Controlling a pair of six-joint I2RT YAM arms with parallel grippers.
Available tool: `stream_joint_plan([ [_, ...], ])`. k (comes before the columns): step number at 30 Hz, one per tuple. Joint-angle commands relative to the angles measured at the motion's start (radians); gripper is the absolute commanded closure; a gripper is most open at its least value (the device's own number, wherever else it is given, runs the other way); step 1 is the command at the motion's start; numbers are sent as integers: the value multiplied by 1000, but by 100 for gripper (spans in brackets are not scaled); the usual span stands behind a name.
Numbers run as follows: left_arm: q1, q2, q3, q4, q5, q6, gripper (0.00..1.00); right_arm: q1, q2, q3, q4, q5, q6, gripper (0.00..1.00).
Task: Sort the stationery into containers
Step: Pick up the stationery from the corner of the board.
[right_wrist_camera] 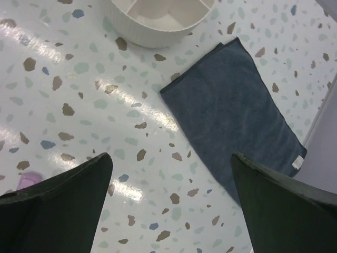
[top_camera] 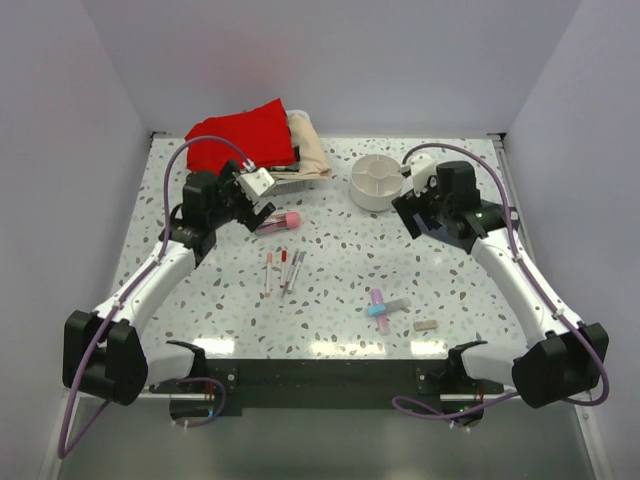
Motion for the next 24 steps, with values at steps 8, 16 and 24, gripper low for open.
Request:
stream_joint_plan([
  [8,-7,25,5,99,-147,-83,0,81,106,1,-563,-641,-778,17],
  [16,-4,-10,-31,86,-199,-86,0,180,184,-38,-518,-655,-936,24],
  [24,-4,-52,-72,97,-229,-99,0,279,193,-121,-419,-612,-971,25],
])
